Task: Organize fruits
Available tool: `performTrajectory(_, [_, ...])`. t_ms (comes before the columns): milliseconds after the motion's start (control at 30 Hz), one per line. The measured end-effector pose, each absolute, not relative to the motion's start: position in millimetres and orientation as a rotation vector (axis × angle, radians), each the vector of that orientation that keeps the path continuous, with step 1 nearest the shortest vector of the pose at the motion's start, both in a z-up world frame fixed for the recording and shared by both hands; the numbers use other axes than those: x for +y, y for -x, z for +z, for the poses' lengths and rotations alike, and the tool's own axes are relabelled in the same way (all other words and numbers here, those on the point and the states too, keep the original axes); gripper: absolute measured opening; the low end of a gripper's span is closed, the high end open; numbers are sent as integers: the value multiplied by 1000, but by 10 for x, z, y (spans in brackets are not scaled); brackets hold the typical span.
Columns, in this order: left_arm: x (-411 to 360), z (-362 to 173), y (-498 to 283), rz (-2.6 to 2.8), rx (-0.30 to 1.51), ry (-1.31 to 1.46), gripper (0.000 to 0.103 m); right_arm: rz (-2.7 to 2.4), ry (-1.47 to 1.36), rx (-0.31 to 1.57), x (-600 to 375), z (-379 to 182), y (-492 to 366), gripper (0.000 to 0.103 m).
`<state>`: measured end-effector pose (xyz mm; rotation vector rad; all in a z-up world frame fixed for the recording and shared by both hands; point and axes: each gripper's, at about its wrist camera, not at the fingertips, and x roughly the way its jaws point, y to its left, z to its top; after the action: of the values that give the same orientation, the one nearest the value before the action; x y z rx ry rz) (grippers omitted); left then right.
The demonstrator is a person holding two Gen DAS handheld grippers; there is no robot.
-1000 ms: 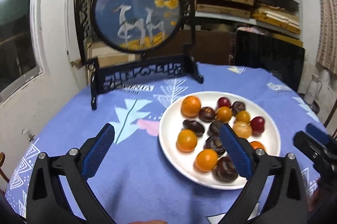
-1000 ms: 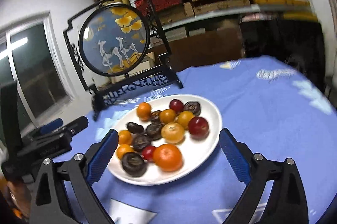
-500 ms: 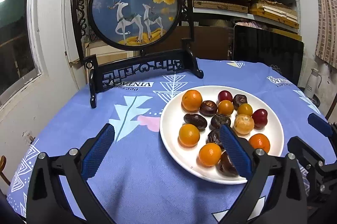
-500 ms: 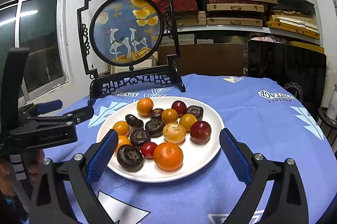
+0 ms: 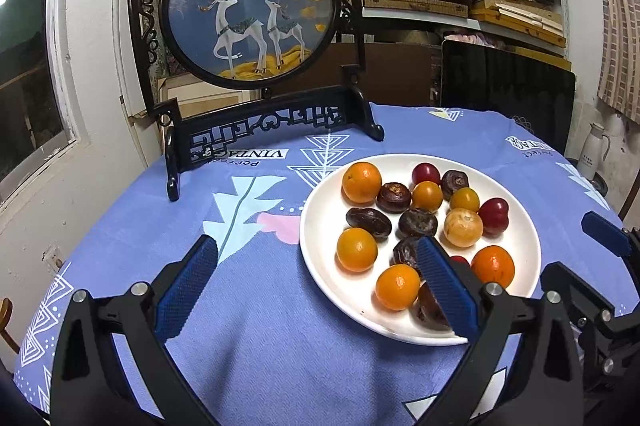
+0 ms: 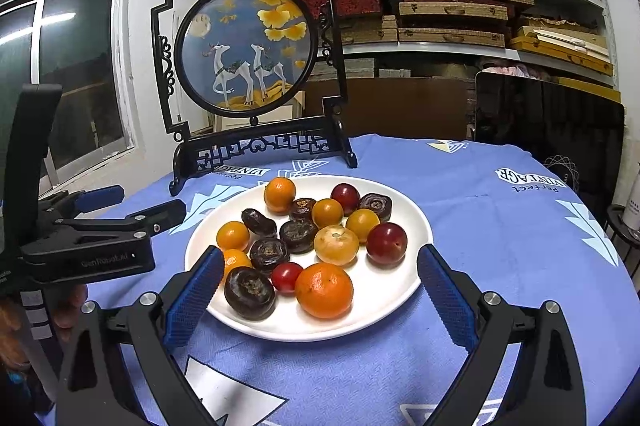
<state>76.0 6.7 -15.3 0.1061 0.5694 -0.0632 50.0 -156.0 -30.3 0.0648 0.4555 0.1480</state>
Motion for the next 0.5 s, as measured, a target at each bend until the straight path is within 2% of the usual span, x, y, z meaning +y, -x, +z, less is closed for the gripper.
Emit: performTrajectory(500, [91, -197, -779, -66, 604, -82, 98, 150, -65, 469, -1564, -326, -523, 98])
